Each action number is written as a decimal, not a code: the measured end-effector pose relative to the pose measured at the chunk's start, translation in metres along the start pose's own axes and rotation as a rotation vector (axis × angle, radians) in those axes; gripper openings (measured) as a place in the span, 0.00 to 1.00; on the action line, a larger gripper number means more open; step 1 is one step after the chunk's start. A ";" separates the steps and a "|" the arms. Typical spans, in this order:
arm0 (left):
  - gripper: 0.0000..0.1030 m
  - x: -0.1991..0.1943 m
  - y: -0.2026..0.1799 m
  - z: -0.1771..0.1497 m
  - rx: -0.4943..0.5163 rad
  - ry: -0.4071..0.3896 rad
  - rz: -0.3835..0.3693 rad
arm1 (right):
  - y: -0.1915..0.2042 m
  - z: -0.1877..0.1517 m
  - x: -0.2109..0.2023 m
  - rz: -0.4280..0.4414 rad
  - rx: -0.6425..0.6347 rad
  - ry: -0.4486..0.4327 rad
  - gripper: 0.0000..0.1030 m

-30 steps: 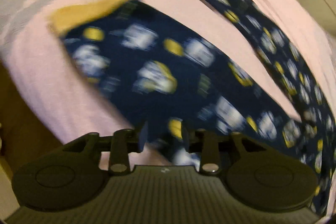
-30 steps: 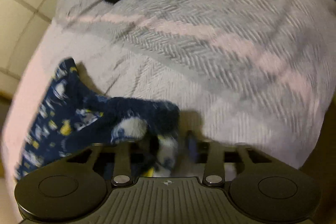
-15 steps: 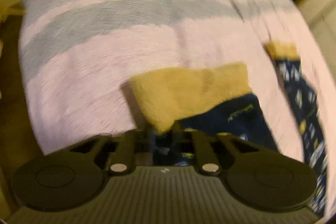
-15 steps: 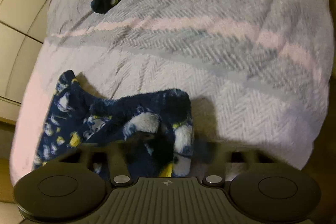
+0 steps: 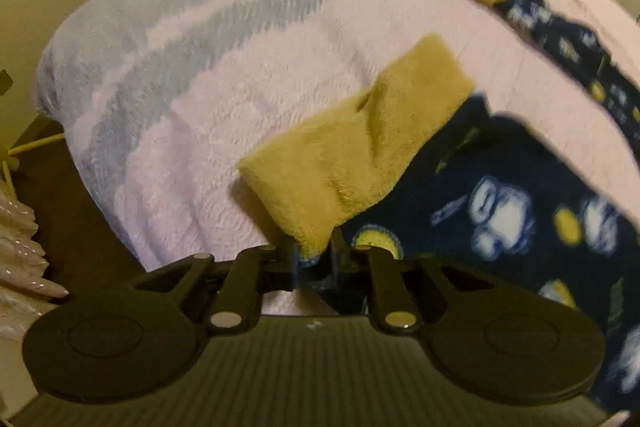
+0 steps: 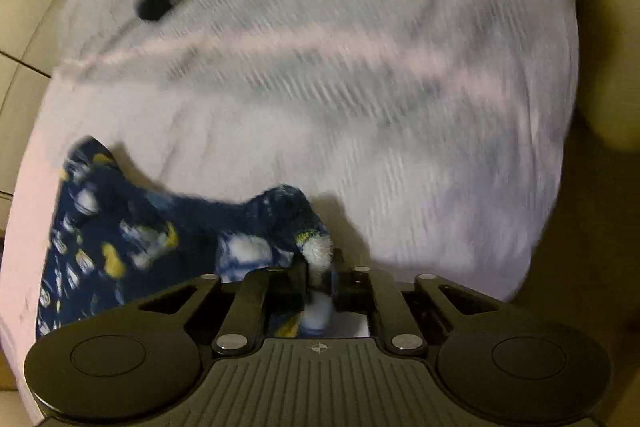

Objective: Fold clothes

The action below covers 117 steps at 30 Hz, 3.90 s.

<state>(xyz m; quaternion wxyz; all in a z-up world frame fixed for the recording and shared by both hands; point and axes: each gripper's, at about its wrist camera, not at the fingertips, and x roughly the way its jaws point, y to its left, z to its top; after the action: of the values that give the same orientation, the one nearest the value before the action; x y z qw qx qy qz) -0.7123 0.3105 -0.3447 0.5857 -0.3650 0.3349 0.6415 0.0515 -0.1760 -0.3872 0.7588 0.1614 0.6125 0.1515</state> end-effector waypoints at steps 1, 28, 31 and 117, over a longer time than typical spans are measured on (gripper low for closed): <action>0.19 -0.009 -0.001 0.003 0.002 -0.016 -0.001 | 0.003 0.001 -0.003 -0.001 -0.025 0.004 0.33; 0.30 -0.019 -0.217 0.068 0.238 0.004 -0.174 | 0.190 0.041 0.036 -0.016 -0.527 -0.048 0.51; 0.30 -0.010 -0.258 0.072 0.253 0.031 -0.241 | 0.206 0.055 0.048 0.041 -0.550 -0.048 0.51; 0.28 -0.019 -0.409 -0.040 0.100 0.213 -0.259 | 0.053 0.120 0.094 0.233 -0.223 0.354 0.56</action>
<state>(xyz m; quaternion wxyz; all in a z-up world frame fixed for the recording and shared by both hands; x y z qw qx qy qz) -0.3014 0.3031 -0.3497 0.6421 -0.4416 0.3766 0.5009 0.1860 -0.0946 -0.4238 0.6301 0.1173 0.6927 0.3307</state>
